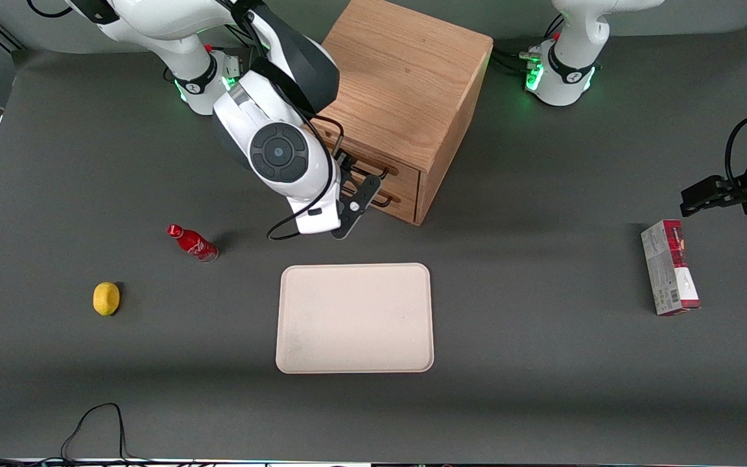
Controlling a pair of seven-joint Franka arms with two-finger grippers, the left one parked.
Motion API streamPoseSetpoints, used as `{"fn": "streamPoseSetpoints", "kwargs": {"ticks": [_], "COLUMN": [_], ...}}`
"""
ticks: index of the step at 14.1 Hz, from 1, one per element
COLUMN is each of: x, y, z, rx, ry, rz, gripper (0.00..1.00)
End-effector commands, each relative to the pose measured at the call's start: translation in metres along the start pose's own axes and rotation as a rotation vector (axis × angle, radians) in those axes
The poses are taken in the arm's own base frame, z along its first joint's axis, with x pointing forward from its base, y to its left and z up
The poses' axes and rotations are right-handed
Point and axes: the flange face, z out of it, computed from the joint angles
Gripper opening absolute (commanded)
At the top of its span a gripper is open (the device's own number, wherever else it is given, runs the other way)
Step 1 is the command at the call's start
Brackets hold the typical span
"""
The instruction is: Open upper drawer
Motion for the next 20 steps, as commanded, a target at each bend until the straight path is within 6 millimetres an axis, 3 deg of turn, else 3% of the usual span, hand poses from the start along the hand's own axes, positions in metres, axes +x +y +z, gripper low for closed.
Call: {"fn": "streamPoseSetpoints", "kwargs": {"ticks": [1,7,20], "x": [0.002,0.000,0.004], "y": [-0.005,-0.005,-0.004], "z": [0.002,0.022,0.064], "rx": [0.055,0.077,0.131], "ry": [-0.007,-0.049,-0.046], "rz": [-0.036,-0.129,-0.116], "gripper": [1.00,1.00,1.00]}}
